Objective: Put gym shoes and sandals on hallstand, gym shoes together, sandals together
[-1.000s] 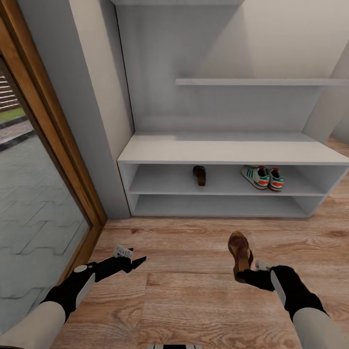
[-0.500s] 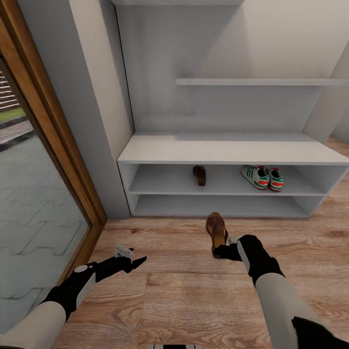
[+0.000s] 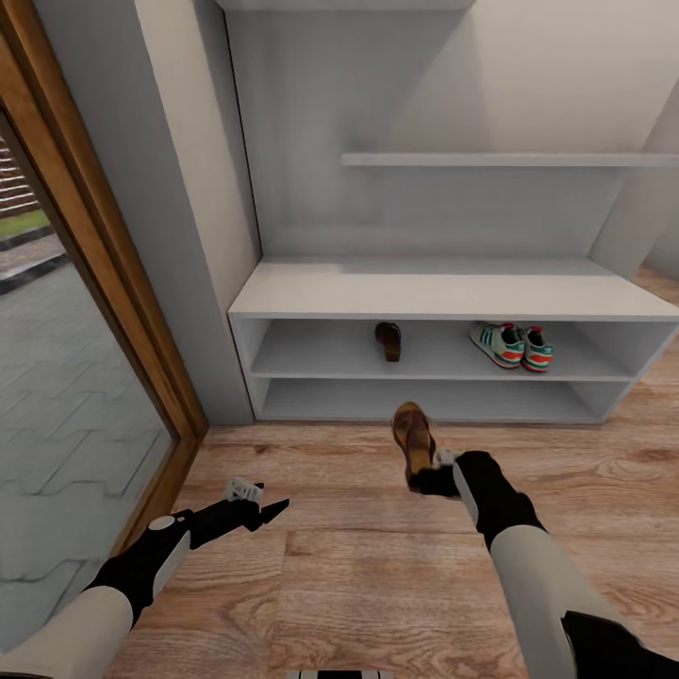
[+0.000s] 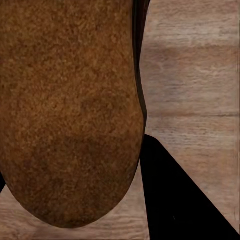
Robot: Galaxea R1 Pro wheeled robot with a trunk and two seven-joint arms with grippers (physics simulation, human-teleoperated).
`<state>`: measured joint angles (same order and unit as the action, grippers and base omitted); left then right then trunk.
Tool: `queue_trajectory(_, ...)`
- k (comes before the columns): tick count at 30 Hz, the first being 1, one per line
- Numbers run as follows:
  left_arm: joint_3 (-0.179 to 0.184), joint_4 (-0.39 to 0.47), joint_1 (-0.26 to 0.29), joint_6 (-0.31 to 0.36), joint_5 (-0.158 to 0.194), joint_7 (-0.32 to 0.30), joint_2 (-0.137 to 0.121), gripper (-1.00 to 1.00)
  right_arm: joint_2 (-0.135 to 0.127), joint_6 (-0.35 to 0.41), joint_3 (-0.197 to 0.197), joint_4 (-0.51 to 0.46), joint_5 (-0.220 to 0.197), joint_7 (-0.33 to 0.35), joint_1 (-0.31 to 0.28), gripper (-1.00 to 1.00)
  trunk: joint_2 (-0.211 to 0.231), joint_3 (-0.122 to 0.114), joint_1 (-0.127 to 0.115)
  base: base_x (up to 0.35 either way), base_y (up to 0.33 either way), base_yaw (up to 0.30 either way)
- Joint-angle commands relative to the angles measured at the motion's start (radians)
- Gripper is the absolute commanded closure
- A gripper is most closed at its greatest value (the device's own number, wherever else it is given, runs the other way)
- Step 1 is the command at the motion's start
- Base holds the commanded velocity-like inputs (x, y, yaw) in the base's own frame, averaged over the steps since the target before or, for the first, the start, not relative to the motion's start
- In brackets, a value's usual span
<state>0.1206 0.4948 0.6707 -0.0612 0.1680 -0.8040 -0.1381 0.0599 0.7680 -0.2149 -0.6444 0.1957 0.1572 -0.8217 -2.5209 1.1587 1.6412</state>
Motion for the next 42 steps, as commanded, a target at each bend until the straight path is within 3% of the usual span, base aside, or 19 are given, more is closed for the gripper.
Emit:
queue_trajectory(1, 0.008, -0.001, 0.001, -0.006, 0.007, 0.002, -0.002, -1.0, 0.001, -0.027, 0.016, -0.001, 0.013, 0.005, 0.0, 1.0, 0.0, 0.001, 0.0, 0.0, 0.0, 0.0)
queue_trajectory(3, 0.008, -0.001, 0.001, -0.006, 0.008, 0.001, -0.002, -1.0, 0.006, -0.079, 0.057, -0.001, 0.012, 0.005, 0.0, 1.0, 0.0, 0.001, 0.0, 0.0, 0.0, 0.0)
queue_trajectory(7, 0.008, -0.001, 0.001, -0.006, 0.008, 0.001, -0.002, -1.0, 0.02, -0.116, 0.091, -0.001, 0.007, 0.005, 0.0, 1.0, 0.0, 0.001, 0.0, 0.0, 0.0, 0.0)
queue_trajectory(21, 0.008, -0.001, 0.001, -0.006, 0.007, 0.002, 0.009, -1.0, 0.023, -0.124, 0.101, -0.001, 0.004, 0.013, 0.0, 1.0, 0.0, 0.001, 0.0, 0.0, 0.0, 0.0)
queue_trajectory(24, 0.008, -0.001, 0.001, -0.006, 0.007, 0.002, 0.009, -1.0, 0.024, -0.123, 0.142, -0.001, 0.004, 0.016, 0.0, 1.0, 0.0, 0.001, 0.0, 0.0, 0.0, 0.0)
queue_trajectory(27, 0.008, -0.001, 0.001, -0.006, 0.007, 0.002, 0.012, -1.0, 0.027, -0.118, 0.235, -0.001, 0.004, 0.012, 0.0, 1.0, 0.0, 0.001, 0.0, 0.0, 0.0, 0.0)
queue_trajectory(31, 0.008, -0.001, 0.001, -0.006, 0.007, 0.002, 0.014, -1.0, 0.032, -0.112, 0.268, -0.003, 0.004, 0.007, 0.0, 1.0, 0.0, 0.001, 0.0, 0.0, 0.0, 0.0)
queue_trajectory(42, 0.009, -0.001, 0.001, -0.006, 0.007, 0.002, 0.014, -1.0, 0.031, -0.111, 0.269, -0.009, 0.002, 0.008, 0.0, 1.0, 0.0, 0.001, 0.0, 0.0, 0.0, 0.0)
